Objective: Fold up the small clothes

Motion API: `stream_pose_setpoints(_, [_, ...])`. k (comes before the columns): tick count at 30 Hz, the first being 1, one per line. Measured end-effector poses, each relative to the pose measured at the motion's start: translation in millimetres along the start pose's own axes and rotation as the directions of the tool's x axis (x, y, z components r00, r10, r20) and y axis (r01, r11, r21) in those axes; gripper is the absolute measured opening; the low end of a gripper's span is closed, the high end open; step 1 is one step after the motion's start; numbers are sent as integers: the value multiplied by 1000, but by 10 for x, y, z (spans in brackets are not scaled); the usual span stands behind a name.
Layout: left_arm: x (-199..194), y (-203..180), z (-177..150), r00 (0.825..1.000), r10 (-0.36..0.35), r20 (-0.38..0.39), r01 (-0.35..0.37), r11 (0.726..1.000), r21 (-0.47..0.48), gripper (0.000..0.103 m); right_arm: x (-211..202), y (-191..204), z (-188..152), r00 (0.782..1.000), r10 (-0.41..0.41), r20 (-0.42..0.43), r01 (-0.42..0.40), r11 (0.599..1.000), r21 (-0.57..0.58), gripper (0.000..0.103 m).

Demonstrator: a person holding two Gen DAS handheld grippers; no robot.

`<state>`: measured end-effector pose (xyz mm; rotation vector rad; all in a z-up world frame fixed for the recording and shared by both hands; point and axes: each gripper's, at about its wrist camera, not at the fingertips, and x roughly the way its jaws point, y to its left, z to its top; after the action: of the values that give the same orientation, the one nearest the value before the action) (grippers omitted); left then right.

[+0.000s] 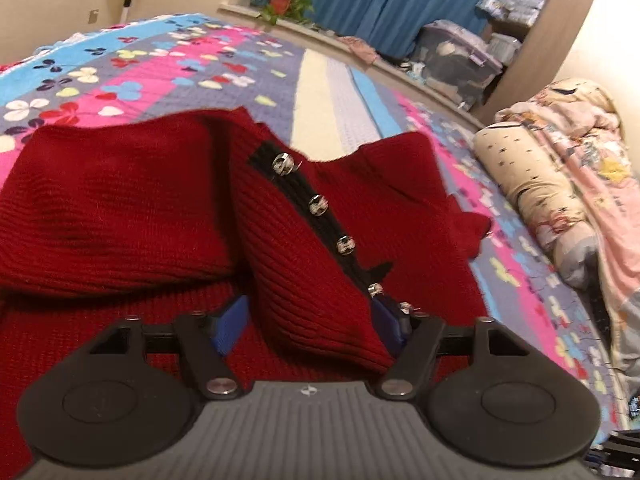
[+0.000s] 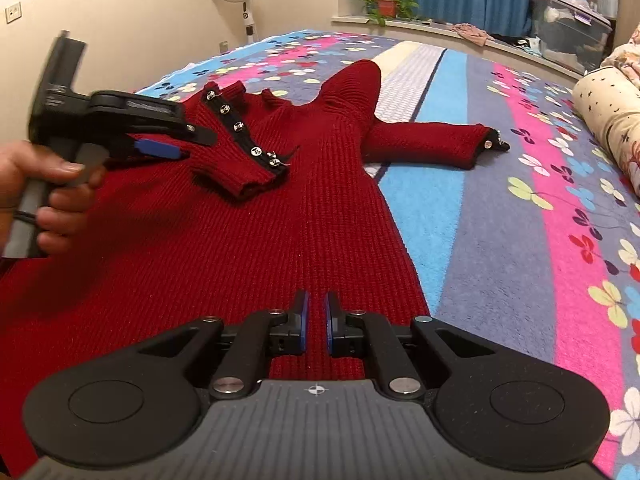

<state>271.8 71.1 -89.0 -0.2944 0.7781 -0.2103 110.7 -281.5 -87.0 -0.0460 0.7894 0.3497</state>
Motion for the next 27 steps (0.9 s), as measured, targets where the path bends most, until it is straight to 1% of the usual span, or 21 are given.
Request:
stream_pose_setpoints(1, [46, -8, -13, 1000, 14, -16, -13, 1000, 8, 32, 2, -8, -6, 1000, -1, -3, 1, 1000, 0, 8])
stream_pose_setpoints(3, [52, -9, -16, 997, 75, -36, -74, 997, 32, 20, 9, -32, -12, 1000, -7, -7, 7, 1000, 1, 8])
stream_pose_setpoints(6, [-278, 157, 168, 985, 158, 66, -160, 987, 28, 17, 8, -58, -7, 1000, -16, -5, 16, 1000, 16, 8])
stream_pose_setpoints(8, [-611, 358, 352, 952, 265, 155, -270, 963, 8, 16, -1, -57, -3, 1000, -18, -1, 19, 1000, 19, 8])
stream_pose_setpoints(10, [-1004, 748, 513, 892, 392, 225, -384, 920, -78, 15, -17, -41, -2, 1000, -17, 4, 17, 1000, 16, 8])
stream_pose_setpoints(11, [-1215, 1015, 572, 845, 475, 246, -456, 880, -136, 15, -27, -25, 0, 1000, -15, 6, 15, 1000, 14, 8])
stream_pose_setpoints(12, [-1401, 1281, 604, 782, 570, 254, -536, 822, -193, 12, -34, -12, 0, 1000, -13, 8, 13, 1000, 11, 8])
stream_pose_setpoints(13, [-1585, 1558, 611, 692, 678, 248, -627, 735, -258, 1, -43, 6, 1, 1000, -11, 11, 11, 1000, 8, 8])
stream_pose_setpoints(14, [-1770, 1836, 593, 563, 796, 222, -727, 604, -325, 1, -52, 25, 2, 1000, -9, 13, 9, 1000, 4, 8])
stream_pose_setpoints(15, [-1946, 2081, 559, 446, 875, 188, -783, 483, -391, 3, -58, 44, 6, 1000, -7, 15, 7, 1000, -1, 8])
stream_pose_setpoints(16, [-2108, 2279, 522, 380, 912, 157, -792, 408, -453, 6, -63, 65, 6, 1000, -5, 18, 5, 1000, -6, 8])
stream_pose_setpoints(17, [-2252, 2431, 483, 393, 907, 153, -757, 413, -506, 8, -59, 85, 9, 1000, -5, 18, 5, 1000, -10, 8])
stream_pose_setpoints(18, [-2345, 2515, 442, 457, 870, 187, -696, 480, -534, 17, -54, 98, 7, 1000, -4, 16, 4, 1000, -14, 8])
stream_pose_setpoints(19, [-2363, 2537, 416, 518, 826, 221, -650, 548, -526, 35, -44, 107, 4, 1000, -6, 14, 6, 1000, -16, 8])
stream_pose_setpoints(20, [-2324, 2561, 401, 600, 763, 241, -598, 627, -499, 45, -34, 113, 4, 1000, -7, 11, 7, 1000, -17, 8])
stream_pose_setpoints(21, [-2271, 2606, 379, 667, 707, 233, -546, 678, -492, 57, -24, 119, 3, 1000, -10, 9, 10, 1000, -18, 8])
stream_pose_setpoints(22, [-2221, 2685, 340, 727, 654, 209, -489, 707, -512, 57, -16, 123, 0, 1000, -15, 7, 15, 1000, -17, 8])
stream_pose_setpoints(23, [-2179, 2811, 283, 782, 599, 171, -423, 713, -560, 57, -7, 125, -3, 1000, -19, 4, 19, 1000, -13, 8])
stream_pose_setpoints(25, [-2128, 3104, 141, 871, 478, 114, -285, 679, -677, 57, 11, 129, -11, 1000, -25, -1, 25, 1000, -11, 8])
stream_pose_setpoints(26, [-2109, 3269, 55, 907, 408, 99, -207, 640, -740, 57, 20, 133, -14, 1000, -27, -3, 27, 1000, -15, 8])
stream_pose_setpoints(27, [-2087, 3426, -40, 935, 344, 91, -138, 585, -800, 58, 24, 139, -19, 1000, -29, -4, 29, 999, -20, 8])
